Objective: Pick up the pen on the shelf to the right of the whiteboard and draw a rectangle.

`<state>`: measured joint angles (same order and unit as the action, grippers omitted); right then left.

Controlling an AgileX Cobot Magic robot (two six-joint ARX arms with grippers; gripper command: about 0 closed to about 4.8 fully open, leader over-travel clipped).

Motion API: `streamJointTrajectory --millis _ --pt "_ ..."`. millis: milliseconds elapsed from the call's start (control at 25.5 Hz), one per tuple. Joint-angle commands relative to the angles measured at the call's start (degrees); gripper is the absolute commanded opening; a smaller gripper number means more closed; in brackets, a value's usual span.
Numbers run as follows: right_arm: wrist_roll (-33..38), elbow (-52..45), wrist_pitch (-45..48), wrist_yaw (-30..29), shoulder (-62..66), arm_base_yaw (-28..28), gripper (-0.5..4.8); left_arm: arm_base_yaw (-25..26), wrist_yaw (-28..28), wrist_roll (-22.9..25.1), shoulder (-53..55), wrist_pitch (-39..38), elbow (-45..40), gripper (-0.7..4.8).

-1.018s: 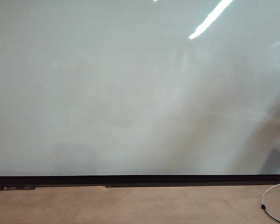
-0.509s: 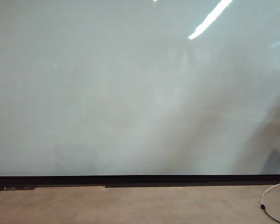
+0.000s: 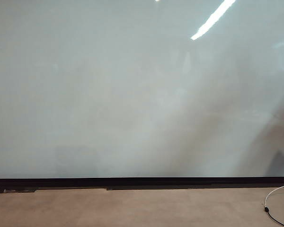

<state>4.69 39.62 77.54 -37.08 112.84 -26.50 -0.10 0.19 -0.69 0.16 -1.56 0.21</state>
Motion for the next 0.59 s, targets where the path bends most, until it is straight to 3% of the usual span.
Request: streamJointTrajectory --millis 39,588 --pt "0.2 0.09 0.66 -0.17 -0.17 0.0 1.65 0.0 0.02 0.24 0.02 0.35 0.17 -0.04" --pt "0.2 0.09 0.66 -0.39 -0.17 0.24 1.31 0.0 0.02 0.24 0.02 0.35 0.17 -0.05"
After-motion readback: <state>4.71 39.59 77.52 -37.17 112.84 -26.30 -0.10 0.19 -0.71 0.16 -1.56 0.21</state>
